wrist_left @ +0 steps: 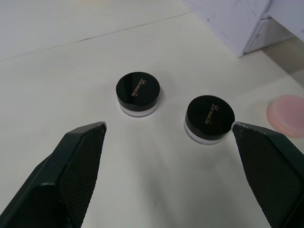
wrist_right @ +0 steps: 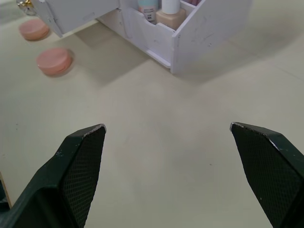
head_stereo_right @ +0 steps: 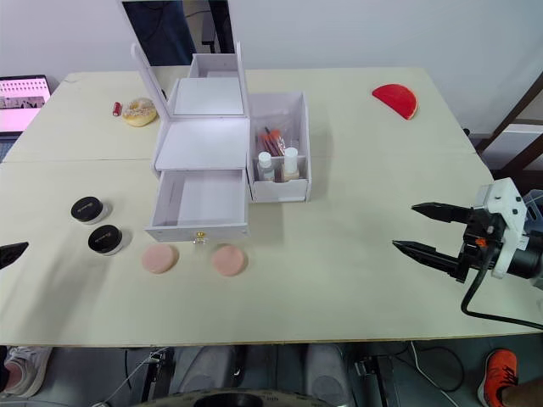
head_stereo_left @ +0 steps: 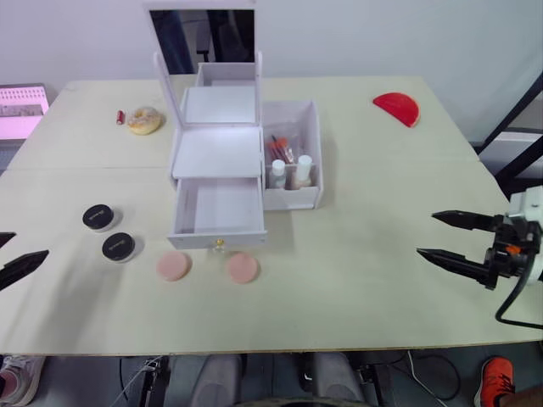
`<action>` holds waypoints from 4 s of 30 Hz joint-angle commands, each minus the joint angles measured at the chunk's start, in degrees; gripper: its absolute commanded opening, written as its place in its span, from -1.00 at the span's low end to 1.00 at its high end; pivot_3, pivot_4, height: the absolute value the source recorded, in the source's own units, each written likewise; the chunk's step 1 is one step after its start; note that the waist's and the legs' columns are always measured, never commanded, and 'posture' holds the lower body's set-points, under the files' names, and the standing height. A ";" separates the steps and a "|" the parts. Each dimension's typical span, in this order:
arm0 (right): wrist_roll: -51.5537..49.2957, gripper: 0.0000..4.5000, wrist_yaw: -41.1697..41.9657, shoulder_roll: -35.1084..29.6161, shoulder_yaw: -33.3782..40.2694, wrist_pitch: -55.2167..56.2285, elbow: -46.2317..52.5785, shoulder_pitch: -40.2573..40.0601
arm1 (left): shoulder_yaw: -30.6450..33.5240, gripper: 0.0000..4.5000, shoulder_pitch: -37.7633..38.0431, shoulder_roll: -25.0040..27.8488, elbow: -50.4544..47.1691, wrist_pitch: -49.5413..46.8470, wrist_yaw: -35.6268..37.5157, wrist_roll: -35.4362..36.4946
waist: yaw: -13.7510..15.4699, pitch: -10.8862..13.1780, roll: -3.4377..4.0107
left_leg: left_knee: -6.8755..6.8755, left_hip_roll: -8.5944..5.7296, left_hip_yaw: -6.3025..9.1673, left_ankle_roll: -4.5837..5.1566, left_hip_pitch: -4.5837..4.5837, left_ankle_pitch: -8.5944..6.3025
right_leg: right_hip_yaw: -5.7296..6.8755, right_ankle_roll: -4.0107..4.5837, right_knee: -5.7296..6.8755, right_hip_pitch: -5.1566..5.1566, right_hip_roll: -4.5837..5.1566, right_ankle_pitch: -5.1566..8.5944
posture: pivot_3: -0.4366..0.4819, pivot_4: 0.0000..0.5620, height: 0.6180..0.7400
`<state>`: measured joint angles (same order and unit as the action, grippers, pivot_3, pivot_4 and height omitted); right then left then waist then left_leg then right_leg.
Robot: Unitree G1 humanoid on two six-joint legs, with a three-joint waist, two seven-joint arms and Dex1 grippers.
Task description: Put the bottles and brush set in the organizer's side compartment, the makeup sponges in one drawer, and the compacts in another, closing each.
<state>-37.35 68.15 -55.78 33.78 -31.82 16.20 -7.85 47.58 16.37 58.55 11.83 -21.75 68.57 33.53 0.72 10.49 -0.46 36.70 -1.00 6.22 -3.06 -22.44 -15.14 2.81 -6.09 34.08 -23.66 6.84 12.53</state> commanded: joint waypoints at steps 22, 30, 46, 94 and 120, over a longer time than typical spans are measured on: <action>-5.81 1.00 -5.56 -0.71 -4.12 -5.13 11.80 5.88 | -8.84 0.98 1.93 -5.94 -18.03 -2.41 0.77 0.75 | -0.14 -0.01 0.01 | -0.16 0.02 -0.04 0.01 0.08 0.01 | -0.07 0.01 0.01 -0.01 0.00 -0.02 | -0.05 -0.47 0.99; -11.25 1.00 -17.48 2.05 -16.42 -12.74 16.73 23.73 | -23.18 0.98 8.96 -17.89 -52.48 -12.89 -16.48 6.02 | -0.01 -0.01 -0.21 | -0.14 -0.03 -0.21 0.02 0.14 0.02 | -0.35 0.23 -0.01 0.02 -0.03 -0.18 | -0.05 -0.47 0.99; -11.17 1.00 -15.27 2.88 -28.44 -16.35 12.05 39.11 | -59.59 0.98 5.15 -36.11 -63.07 -20.27 -58.69 -21.00 | 0.06 -0.05 -0.15 | 0.29 -0.08 -0.09 0.07 0.21 0.03 | -0.35 0.05 0.16 0.26 -0.16 -0.08 | -0.05 -0.47 0.99; -7.16 1.00 -12.00 4.73 -31.38 -15.58 9.57 42.09 | -34.95 0.20 13.89 -27.89 -66.63 -8.95 -35.61 -7.89 | 0.08 -0.21 0.21 | 0.32 -0.10 -0.02 0.20 0.02 -0.07 | -0.30 0.00 0.11 0.06 -0.14 -0.03 | -0.05 -0.47 0.99; -2.45 1.00 -14.36 9.34 -31.56 -9.64 8.80 38.62 | -14.97 0.20 -14.48 0.39 -39.39 -16.09 -15.18 17.92 | -0.47 -0.18 0.12 | 0.03 -0.11 -0.13 0.24 0.05 -0.09 | -0.38 0.17 0.14 -0.05 -0.15 -0.16 | -0.05 -0.47 0.99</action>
<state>-39.45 54.21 -46.34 0.70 -41.84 22.90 30.00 34.46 3.07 58.57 -28.36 -38.91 53.41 52.51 0.25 10.31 -0.34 36.72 -1.10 6.10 -2.82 -22.39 -15.23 2.43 -5.92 34.22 -23.73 6.67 12.37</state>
